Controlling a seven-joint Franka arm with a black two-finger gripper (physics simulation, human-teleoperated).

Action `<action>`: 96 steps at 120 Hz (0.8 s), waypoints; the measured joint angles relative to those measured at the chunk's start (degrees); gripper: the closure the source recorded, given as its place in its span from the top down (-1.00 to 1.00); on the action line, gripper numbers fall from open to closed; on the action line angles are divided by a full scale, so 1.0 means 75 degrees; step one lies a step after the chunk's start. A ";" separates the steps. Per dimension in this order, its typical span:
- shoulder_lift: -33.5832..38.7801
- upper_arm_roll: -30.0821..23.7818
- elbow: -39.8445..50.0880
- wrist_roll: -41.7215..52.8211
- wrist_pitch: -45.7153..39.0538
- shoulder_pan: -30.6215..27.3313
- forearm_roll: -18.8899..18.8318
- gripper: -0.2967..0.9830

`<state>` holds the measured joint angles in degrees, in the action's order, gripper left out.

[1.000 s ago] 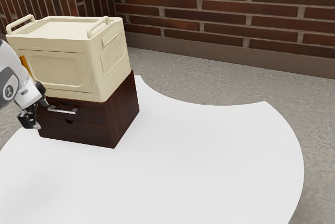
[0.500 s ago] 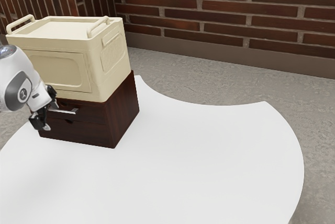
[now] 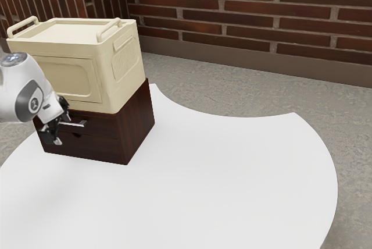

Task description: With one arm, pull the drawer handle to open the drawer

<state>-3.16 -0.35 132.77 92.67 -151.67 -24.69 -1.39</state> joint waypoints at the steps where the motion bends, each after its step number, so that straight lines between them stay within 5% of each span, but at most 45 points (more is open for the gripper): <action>1: -0.0004 0.0000 -0.0002 0.0002 -0.0001 0.0001 0.0000 0.54; 96: 0.0119 0.0035 0.0174 0.0110 0.0023 -0.0051 0.0076 0.45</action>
<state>-2.27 -0.09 134.07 93.49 -151.50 -25.08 -0.82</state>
